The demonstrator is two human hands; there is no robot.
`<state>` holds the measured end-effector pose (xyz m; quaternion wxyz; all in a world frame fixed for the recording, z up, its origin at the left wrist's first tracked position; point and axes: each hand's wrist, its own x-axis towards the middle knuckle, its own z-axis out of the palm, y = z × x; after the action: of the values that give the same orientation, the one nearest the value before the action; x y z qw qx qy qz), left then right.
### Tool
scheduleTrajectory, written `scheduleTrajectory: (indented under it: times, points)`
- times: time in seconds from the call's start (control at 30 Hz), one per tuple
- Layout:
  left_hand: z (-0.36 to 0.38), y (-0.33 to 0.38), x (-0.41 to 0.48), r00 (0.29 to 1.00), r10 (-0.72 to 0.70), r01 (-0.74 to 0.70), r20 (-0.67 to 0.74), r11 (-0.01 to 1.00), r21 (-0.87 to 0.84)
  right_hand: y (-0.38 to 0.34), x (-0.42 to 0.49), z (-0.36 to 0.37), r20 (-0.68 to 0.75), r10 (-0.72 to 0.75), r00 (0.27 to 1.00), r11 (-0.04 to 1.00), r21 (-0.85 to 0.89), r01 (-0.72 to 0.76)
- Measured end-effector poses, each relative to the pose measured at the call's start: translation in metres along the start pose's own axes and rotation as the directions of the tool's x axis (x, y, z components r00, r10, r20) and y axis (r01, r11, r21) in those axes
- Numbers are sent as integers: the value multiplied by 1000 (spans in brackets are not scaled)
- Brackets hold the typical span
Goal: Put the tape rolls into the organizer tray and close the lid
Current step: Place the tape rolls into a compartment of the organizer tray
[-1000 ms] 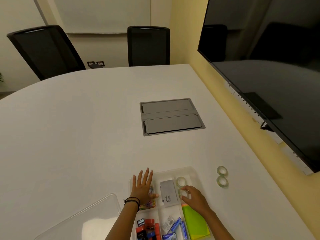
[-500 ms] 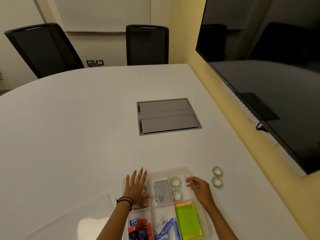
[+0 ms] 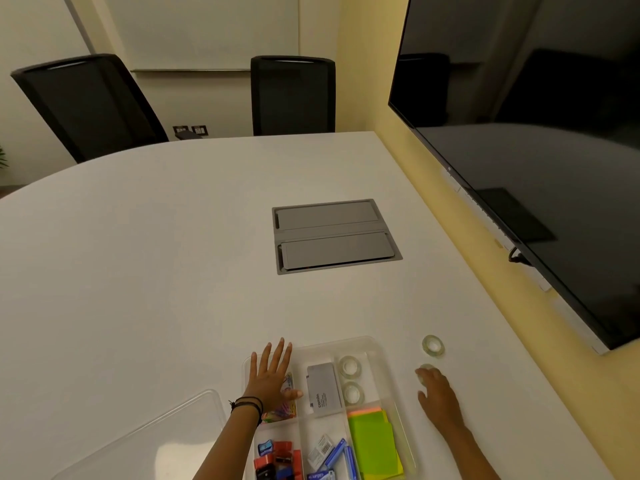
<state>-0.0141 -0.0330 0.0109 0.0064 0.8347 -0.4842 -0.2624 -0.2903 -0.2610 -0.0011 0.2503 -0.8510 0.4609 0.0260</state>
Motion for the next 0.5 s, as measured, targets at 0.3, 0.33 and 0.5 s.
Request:
scheduleTrajectory:
  times: [0.3,0.33,0.5]
  points:
    - [-13,4,-10,1000,21,-23,-21,992,-124,-31,-12,5,-80,15,997,989,150,-3]
    - [-13,3,-8,999,25,-29,-34,992,-124,-36,-11,2,-110,26,994,977,215,-2]
    - [-7,-2,-6,989,101,-87,-106,988,127,-62,-12,-4,-260,-122,958,890,399,222]
